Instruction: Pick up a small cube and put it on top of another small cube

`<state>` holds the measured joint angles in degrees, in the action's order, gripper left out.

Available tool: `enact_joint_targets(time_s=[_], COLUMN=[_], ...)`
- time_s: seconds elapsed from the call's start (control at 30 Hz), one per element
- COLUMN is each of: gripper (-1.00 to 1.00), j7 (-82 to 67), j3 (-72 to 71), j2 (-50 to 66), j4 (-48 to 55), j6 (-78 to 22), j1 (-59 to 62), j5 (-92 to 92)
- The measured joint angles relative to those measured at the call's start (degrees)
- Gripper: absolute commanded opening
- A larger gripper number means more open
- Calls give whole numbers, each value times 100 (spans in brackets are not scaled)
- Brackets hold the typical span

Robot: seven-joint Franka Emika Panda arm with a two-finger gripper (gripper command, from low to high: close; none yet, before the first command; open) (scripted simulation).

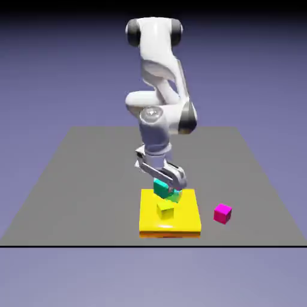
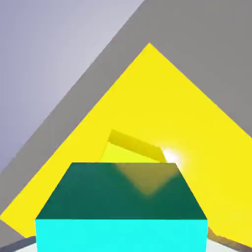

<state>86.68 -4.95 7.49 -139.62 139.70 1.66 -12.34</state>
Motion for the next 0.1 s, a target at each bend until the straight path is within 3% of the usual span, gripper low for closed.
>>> enact_joint_targets(time_s=[0.03, 0.1], gripper=[100, 100], j7=[-7, 1], j3=[-4, -2], j2=[45, 45], j4=[-17, -17], j6=[63, 59], j1=[-3, -4], j5=[-9, 2])
